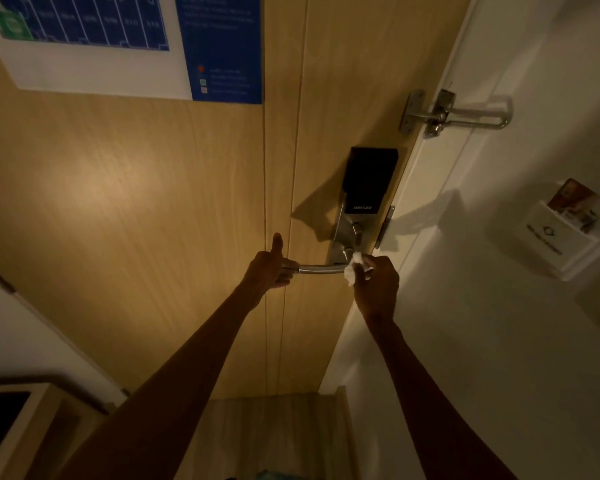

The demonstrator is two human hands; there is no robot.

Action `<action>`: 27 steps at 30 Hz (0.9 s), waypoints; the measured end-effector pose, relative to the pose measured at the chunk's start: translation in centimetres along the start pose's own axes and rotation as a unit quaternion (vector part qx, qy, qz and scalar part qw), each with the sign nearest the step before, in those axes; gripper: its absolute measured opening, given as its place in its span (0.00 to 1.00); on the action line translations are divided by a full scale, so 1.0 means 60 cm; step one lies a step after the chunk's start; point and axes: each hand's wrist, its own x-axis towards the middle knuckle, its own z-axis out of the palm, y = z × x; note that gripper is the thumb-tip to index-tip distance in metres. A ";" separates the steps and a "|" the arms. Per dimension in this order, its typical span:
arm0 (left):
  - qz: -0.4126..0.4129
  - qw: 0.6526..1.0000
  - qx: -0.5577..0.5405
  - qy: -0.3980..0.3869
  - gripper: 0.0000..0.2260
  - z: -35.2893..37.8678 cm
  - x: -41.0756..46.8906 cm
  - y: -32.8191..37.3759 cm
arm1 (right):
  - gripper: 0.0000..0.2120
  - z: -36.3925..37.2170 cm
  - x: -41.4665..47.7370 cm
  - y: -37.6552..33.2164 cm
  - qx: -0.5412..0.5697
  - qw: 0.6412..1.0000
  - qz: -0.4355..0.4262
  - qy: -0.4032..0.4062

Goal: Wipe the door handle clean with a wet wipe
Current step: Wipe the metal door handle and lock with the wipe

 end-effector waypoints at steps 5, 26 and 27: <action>-0.013 0.999 -0.037 -0.004 0.32 -0.004 0.003 -0.013 | 0.11 0.031 -0.029 -0.018 -0.123 0.976 -0.165 -0.064; 0.003 0.998 -0.065 0.004 0.31 0.006 -0.023 -0.021 | 0.10 0.010 -0.007 -0.021 -0.185 0.963 -0.173 -0.091; 0.002 0.998 -0.066 0.006 0.31 0.006 -0.024 -0.022 | 0.10 0.018 -0.015 -0.028 -0.184 0.962 -0.183 -0.090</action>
